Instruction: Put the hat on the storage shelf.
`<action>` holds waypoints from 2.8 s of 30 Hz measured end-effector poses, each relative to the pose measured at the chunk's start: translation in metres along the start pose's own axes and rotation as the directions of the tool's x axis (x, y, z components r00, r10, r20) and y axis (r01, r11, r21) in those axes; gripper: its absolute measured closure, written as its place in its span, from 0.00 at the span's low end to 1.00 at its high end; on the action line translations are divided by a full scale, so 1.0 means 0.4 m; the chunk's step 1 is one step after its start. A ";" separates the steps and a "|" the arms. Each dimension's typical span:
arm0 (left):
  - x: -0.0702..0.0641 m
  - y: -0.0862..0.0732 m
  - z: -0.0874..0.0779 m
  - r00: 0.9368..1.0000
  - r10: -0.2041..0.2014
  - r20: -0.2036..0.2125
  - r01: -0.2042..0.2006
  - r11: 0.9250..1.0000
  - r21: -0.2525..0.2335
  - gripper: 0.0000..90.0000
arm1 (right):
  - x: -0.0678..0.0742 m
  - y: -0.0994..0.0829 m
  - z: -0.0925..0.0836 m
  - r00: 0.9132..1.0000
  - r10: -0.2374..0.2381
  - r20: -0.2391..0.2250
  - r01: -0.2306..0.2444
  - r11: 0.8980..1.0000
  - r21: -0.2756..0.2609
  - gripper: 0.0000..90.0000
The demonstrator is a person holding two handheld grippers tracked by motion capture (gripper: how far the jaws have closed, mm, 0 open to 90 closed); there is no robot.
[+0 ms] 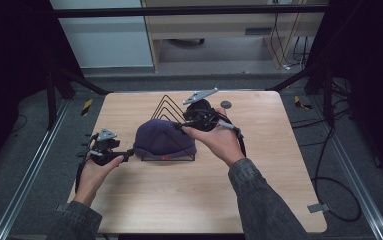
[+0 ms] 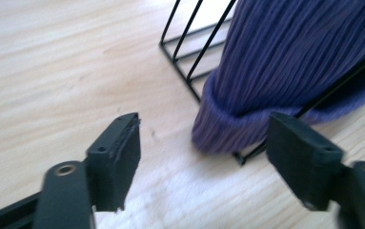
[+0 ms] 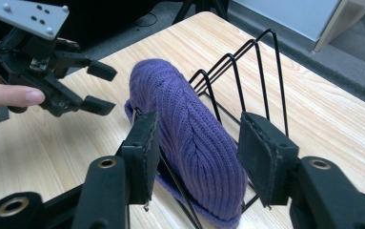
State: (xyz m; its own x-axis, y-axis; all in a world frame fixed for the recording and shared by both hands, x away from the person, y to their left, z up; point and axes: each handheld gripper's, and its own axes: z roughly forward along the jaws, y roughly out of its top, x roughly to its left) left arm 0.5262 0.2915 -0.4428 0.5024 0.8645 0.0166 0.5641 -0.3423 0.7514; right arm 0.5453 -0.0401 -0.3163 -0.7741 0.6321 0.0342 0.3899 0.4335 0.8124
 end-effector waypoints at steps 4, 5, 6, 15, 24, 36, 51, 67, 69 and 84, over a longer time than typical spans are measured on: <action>0.010 -0.031 -0.013 0.998 0.034 -0.050 -0.032 0.998 0.052 0.16 | 0.004 -0.004 -0.019 1.000 0.004 0.008 -0.004 1.000 0.005 0.51; 0.010 -0.031 -0.013 0.998 0.034 -0.050 -0.032 0.998 0.052 0.15 | 0.004 -0.004 -0.019 1.000 0.004 0.008 -0.004 1.000 0.005 0.51; 0.015 -0.040 -0.013 0.998 0.031 -0.060 -0.027 0.998 0.065 0.15 | 0.005 -0.005 -0.023 1.000 0.005 0.006 -0.005 1.000 0.007 0.49; 0.054 -0.083 0.016 0.996 0.001 -0.089 0.011 0.992 0.130 0.08 | 0.008 -0.011 -0.059 1.000 0.006 0.024 -0.006 1.000 -0.016 0.38; 0.060 -0.099 0.044 0.997 -0.015 -0.072 0.028 0.982 0.185 0.05 | -0.020 -0.037 -0.092 0.994 0.045 0.103 -0.042 0.999 -0.035 0.20; 0.057 -0.112 0.063 0.998 -0.016 -0.054 0.028 0.973 0.229 0.03 | -0.082 -0.202 -0.195 0.983 0.103 0.153 -0.094 0.994 -0.063 0.09; 0.053 -0.123 0.064 0.999 -0.031 -0.043 0.039 0.978 0.205 0.00 | -0.129 -0.459 -0.217 0.961 0.213 0.179 -0.217 0.976 0.007 0.13; 0.050 -0.126 0.063 0.998 -0.033 -0.044 0.041 0.979 0.199 0.00 | -0.161 -0.602 -0.144 0.931 0.289 0.224 -0.306 0.951 0.046 0.17; 0.050 -0.126 0.063 0.998 -0.033 -0.045 0.041 0.979 0.199 0.00 | -0.162 -0.603 -0.141 0.929 0.292 0.226 -0.309 0.950 0.045 0.17; 0.047 -0.124 0.065 0.999 -0.031 -0.039 0.038 0.979 0.199 0.00 | -0.190 -0.636 -0.097 0.895 0.307 0.325 -0.351 0.932 0.087 0.14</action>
State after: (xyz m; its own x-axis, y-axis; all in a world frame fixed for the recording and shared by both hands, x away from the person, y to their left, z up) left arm 0.5246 0.3151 -0.4970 0.4588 0.8884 0.0186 0.7022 -0.3753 0.6050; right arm 0.4856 -0.2234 -0.5027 -0.4112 0.9070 0.0907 0.6785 0.2381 0.6950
